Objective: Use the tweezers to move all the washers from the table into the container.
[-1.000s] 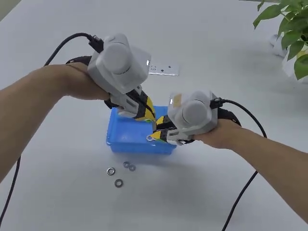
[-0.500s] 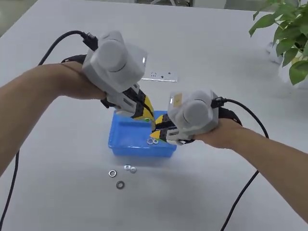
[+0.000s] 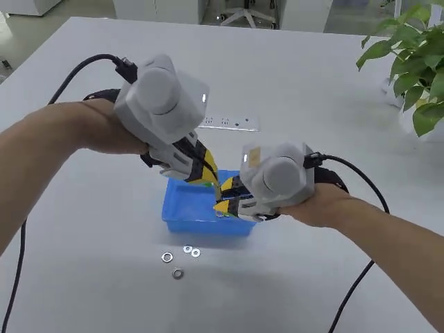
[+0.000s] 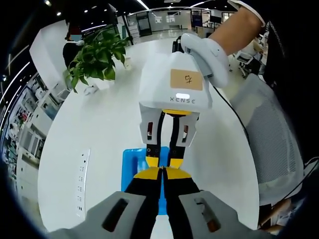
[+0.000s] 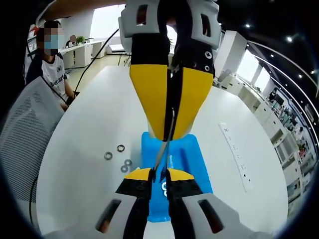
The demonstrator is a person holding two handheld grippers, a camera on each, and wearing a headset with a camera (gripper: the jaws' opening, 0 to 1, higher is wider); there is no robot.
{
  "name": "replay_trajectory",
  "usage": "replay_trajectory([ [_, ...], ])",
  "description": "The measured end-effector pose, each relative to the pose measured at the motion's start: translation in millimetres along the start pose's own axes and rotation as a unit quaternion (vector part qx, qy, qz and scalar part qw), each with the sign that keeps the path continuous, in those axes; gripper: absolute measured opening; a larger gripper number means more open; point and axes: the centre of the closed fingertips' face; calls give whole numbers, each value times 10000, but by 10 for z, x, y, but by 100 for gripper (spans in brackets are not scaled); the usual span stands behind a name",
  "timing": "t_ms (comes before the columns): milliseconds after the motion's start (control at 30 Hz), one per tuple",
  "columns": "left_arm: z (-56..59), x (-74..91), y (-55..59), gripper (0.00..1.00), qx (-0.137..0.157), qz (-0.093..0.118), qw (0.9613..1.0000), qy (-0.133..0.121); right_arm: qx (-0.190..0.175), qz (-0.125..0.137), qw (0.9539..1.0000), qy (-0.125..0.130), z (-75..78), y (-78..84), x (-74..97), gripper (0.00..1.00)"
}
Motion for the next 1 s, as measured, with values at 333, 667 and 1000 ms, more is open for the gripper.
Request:
replay_trajectory([
  [333, 166, 53, 67, 5, 39, -98, 9999, 41, 1, 11, 10000, -85, -173, -51, -22, 13],
  [667, 324, 45, 190, 5, 47, -240, 9997, 89, 21, 15, 9997, -236, -350, -55, -122, 13],
  [1000, 475, 13, 337, 5, 110, -319, 9993, 140, -21, 32, 9991, -411, -535, -24, -252, 13],
])
Point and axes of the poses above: the centre of the closed fingertips' face, and the gripper's own axes: x roughly backward along the fingers, z roughly to its right, y roughly out of its underside, and after that the axes turned 6 degrees about z, right-handed
